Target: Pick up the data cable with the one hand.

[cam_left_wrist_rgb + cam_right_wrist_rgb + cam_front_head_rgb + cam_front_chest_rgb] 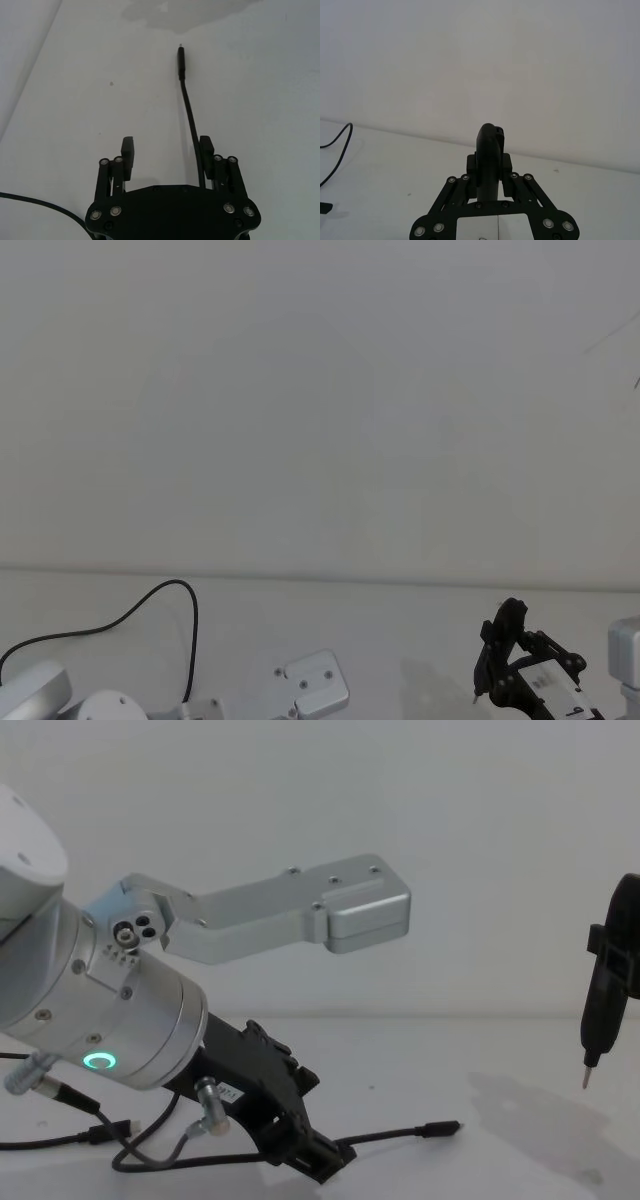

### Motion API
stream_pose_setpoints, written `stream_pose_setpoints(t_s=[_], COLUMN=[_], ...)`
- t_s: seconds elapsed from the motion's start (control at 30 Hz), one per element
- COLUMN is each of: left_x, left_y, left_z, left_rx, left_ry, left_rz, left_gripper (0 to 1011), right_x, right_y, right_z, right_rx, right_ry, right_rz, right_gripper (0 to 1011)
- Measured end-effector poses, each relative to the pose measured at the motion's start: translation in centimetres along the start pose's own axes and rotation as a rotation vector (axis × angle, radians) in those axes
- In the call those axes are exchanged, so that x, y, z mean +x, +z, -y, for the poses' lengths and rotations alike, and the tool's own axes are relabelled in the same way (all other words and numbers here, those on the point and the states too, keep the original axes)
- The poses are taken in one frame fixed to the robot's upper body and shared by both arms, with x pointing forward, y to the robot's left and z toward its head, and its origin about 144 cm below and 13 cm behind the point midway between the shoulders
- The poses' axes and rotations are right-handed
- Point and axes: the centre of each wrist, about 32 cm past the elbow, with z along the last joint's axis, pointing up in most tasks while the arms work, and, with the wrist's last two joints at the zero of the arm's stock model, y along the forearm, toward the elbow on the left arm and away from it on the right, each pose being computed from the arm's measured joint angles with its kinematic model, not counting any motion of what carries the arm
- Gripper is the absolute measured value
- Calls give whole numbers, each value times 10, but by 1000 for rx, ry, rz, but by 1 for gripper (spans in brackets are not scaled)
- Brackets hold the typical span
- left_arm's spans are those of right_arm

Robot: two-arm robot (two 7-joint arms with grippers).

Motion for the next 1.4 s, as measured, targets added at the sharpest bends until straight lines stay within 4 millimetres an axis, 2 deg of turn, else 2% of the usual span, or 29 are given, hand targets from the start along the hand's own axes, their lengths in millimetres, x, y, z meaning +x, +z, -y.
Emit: stream_pose_setpoints(t_s=[0.23, 0.43, 0.47, 0.57, 0.6, 0.67, 0.77, 0.9, 1.4], left_x=[0, 0, 0, -1, -1, -1, -1, -1, 0], left_y=[0, 1, 1, 1, 1, 1, 1, 1, 0], left_z=[1, 1, 1, 2, 2, 2, 2, 2, 2], left_rx=[2, 3, 3, 3, 3, 4, 4, 5, 2], left_ry=[2, 4, 4, 4, 4, 4, 5, 5, 8], left_rz=[-3, -4, -5, -5, -5, -5, -6, -6, -9], left_gripper=[610, 391, 391, 300, 236, 198, 90, 40, 40], right_x=[0, 0, 0, 0, 0, 0, 0, 0, 0], right_y=[0, 0, 0, 0, 0, 0, 0, 0, 1], right_z=[0, 0, 0, 0, 0, 0, 0, 0, 0], right_rx=[0, 0, 0, 0, 0, 0, 0, 0, 2], right_ry=[0, 0, 0, 0, 0, 0, 0, 0, 0], right_rz=[0, 0, 0, 0, 0, 0, 0, 0, 0], right_gripper=[268, 268, 268, 268, 268, 268, 268, 268, 268])
